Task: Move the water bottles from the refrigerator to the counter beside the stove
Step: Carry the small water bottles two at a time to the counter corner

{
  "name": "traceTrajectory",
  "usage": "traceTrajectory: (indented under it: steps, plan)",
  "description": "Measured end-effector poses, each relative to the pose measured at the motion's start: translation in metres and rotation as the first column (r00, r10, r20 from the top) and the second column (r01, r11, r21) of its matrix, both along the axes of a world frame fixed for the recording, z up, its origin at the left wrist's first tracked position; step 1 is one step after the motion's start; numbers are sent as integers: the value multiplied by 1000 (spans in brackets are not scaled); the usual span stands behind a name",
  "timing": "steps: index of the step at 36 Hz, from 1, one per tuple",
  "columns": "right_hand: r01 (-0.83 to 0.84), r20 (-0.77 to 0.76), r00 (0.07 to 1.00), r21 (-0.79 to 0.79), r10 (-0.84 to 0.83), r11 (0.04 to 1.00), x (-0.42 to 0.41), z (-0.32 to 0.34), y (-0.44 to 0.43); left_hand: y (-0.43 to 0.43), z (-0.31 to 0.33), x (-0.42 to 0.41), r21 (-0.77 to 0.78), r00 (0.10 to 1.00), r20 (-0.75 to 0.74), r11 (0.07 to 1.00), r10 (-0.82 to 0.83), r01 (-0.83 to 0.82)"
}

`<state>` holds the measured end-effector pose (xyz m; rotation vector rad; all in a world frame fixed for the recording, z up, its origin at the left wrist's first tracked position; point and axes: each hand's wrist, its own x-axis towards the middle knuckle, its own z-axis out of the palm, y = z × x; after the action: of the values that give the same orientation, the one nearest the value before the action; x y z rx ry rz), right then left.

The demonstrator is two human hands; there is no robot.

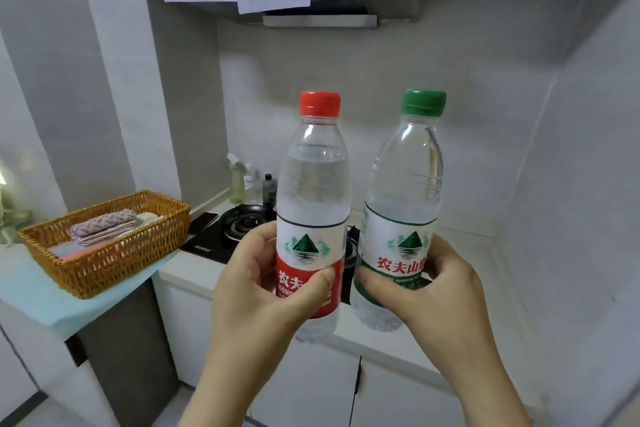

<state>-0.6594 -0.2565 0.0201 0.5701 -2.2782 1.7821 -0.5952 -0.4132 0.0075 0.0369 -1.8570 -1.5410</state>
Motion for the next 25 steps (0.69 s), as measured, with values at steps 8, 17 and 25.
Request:
traceTrajectory:
  steps: [8, 17, 25]
  plan:
    - [69, -12, 998, 25, -68, 997, -63, -2, 49, 45, -2, -73, 35, 996, -22, 995, -88, 88]
    - [172, 13, 985, 51, -173, 984, -122, -14, 83, 74, -7, -143, 20, 989, 20, 989, -150, 149]
    - [266, 26, 963, 38, -267, 963, -186, -21, 88, 76, -11, -219, 9, 969, 52, 971, -240, 240]
